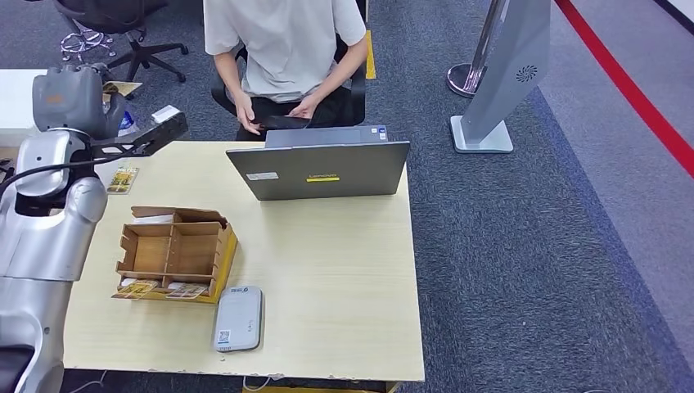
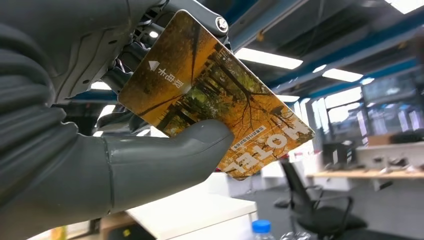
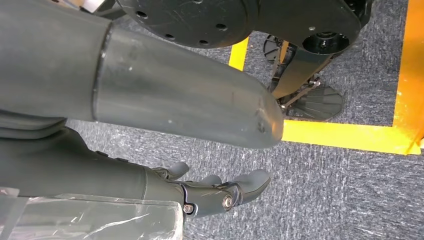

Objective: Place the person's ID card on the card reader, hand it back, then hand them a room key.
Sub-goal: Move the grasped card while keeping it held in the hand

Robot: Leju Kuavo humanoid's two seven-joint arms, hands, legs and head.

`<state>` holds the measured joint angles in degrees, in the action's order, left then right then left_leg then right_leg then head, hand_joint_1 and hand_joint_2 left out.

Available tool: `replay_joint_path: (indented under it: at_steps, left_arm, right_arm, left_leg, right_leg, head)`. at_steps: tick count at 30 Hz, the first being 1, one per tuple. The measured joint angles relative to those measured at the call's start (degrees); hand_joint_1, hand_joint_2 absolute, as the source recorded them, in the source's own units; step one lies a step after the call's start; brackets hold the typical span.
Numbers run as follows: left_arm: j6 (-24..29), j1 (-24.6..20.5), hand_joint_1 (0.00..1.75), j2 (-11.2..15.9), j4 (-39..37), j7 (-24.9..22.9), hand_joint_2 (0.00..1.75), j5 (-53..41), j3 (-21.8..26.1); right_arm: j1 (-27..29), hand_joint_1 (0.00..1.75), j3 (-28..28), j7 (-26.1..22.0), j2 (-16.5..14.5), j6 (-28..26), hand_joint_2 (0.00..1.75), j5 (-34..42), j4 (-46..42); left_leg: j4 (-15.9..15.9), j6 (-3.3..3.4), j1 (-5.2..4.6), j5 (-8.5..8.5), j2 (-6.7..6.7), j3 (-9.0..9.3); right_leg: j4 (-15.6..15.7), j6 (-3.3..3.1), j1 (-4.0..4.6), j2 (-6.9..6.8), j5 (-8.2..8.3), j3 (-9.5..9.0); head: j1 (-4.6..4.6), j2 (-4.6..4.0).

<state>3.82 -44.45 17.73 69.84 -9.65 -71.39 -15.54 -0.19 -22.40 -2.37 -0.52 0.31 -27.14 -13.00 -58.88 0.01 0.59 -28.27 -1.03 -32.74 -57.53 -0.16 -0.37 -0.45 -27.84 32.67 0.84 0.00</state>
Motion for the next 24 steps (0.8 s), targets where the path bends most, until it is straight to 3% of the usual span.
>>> replay_joint_path:
  at_steps: [12, 24]
  left_arm:
    - [4.5, 15.8, 1.75, 3.2, 17.9, 3.2, 1.75, -2.2, -8.3]
    - [5.5, 31.4, 1.75, 7.5, 29.6, 7.3, 1.75, -3.4, -20.9]
  right_arm:
    - [0.7, 0.0, -3.2, -0.7, -1.2, -0.2, 0.0, -0.2, -0.3]
    - [2.1, 0.0, -8.6, -1.4, -2.6, 0.3, 0.0, -1.9, -2.0]
  left_leg:
    - [0.0, 0.03, 0.0, -0.02, 0.0, 0.0]
    - [0.0, 0.04, 0.0, -0.07, 0.0, -0.02]
  right_leg:
    - [0.0, 0.0, 0.0, -0.01, -0.01, 0.0]
    - [0.0, 0.01, 0.0, -0.01, -0.04, 0.0]
  head:
    - [-0.01, 0.0]
    - [0.0, 0.0]
